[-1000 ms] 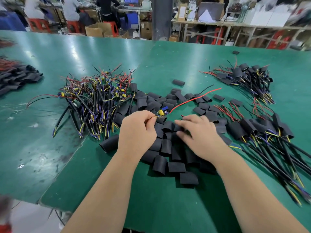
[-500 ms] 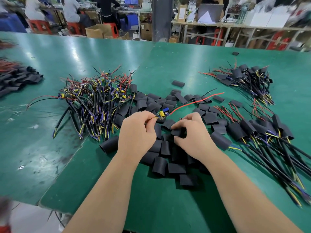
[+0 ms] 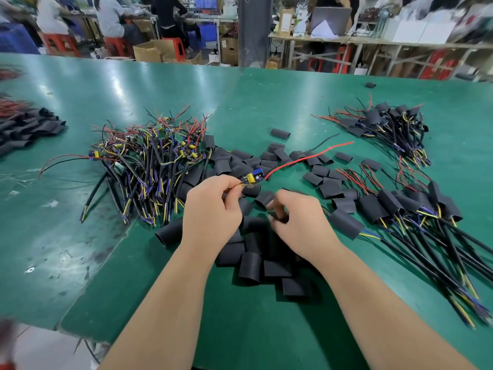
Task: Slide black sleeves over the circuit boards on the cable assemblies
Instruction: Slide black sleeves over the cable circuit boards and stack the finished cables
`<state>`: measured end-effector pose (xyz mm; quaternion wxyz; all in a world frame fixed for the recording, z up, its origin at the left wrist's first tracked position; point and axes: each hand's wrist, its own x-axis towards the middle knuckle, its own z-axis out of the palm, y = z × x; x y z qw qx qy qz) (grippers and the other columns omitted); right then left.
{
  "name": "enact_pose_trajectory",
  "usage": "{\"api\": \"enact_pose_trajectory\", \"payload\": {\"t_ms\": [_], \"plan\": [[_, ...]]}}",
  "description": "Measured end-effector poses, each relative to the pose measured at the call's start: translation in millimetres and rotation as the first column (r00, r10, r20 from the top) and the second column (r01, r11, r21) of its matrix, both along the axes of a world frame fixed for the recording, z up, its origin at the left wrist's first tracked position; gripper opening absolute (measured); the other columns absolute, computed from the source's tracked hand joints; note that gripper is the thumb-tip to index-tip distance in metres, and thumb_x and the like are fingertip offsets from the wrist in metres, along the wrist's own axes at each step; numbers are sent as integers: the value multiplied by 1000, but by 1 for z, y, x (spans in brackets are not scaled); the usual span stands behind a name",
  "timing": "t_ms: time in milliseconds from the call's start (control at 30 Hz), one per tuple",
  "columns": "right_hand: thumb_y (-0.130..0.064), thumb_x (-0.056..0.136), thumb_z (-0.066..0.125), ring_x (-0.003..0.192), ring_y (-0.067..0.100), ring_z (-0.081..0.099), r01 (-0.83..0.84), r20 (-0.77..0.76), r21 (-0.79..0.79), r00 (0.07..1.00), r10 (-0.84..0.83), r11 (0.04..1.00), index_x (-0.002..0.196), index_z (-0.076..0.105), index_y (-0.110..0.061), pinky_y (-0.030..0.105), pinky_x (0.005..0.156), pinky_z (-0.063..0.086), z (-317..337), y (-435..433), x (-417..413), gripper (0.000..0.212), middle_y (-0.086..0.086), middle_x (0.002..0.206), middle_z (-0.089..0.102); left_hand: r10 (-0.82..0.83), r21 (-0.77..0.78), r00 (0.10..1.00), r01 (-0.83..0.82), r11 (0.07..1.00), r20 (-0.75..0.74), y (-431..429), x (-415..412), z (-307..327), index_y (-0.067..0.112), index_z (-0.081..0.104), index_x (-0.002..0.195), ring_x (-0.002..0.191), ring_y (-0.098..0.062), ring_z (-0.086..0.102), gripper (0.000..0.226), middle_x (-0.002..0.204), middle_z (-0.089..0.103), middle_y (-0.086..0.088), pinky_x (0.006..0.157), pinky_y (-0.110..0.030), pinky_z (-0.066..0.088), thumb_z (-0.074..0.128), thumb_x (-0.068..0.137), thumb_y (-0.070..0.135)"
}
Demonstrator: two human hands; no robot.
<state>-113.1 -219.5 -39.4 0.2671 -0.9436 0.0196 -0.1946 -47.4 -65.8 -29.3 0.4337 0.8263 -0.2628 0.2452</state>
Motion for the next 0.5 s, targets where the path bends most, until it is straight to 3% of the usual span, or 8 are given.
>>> {"api": "enact_pose_trajectory", "payload": {"t_ms": [100,167,233,300,367,433,500], "plan": [[-5,76,67,68,12,57,51,71,156,995,-62,986,62,27,-26,27,62,47,-1,-2,-2,47,-8,64,58,-17,-10,1000,17,1000,-4,1,0,1,7,70,82,61,-16,57,7,73,67,0,65,-28,47,64,83,4],[-10,71,77,58,7,48,58,60,309,995,-80,949,65,30,-25,16,56,39,2,-5,-5,49,-10,68,63,-26,-13,1000,25,1000,-14,1,1,1,7,71,83,62,-17,59,8,73,67,0,65,-30,49,63,83,4],[-11,68,82,57,7,45,39,39,492,997,-67,870,71,36,-23,15,57,39,5,-9,-7,48,-8,76,69,-33,-13,999,33,999,-15,2,1,1,7,71,84,63,-16,60,9,74,68,1,66,-30,49,63,84,5],[-2,70,81,58,13,45,-6,57,725,997,-51,689,79,41,-20,22,56,42,10,-12,-10,46,-3,81,72,-48,-13,999,48,999,-15,2,2,2,8,71,84,62,-9,58,9,74,67,2,65,-24,49,63,84,5],[0,73,76,61,18,46,-67,114,909,989,-90,412,90,48,-19,22,52,42,15,-18,-12,38,3,84,72,-69,-17,997,68,998,-17,3,2,2,8,72,85,62,1,55,9,75,65,6,64,-11,44,65,83,2],[-19,73,72,65,15,52,-133,156,981,973,-171,140,96,58,-16,18,55,45,22,-29,-15,26,6,86,70,-90,-29,996,89,996,-26,4,1,3,8,72,86,65,8,55,11,75,63,9,65,-3,40,66,83,0],[-34,69,67,69,12,58,-188,162,979,952,-261,-76,88,67,-14,18,60,50,29,-43,-18,27,3,83,71,-105,-32,994,104,994,-28,4,0,3,8,73,87,67,11,55,12,75,62,11,65,-1,38,66,83,-1]]}}
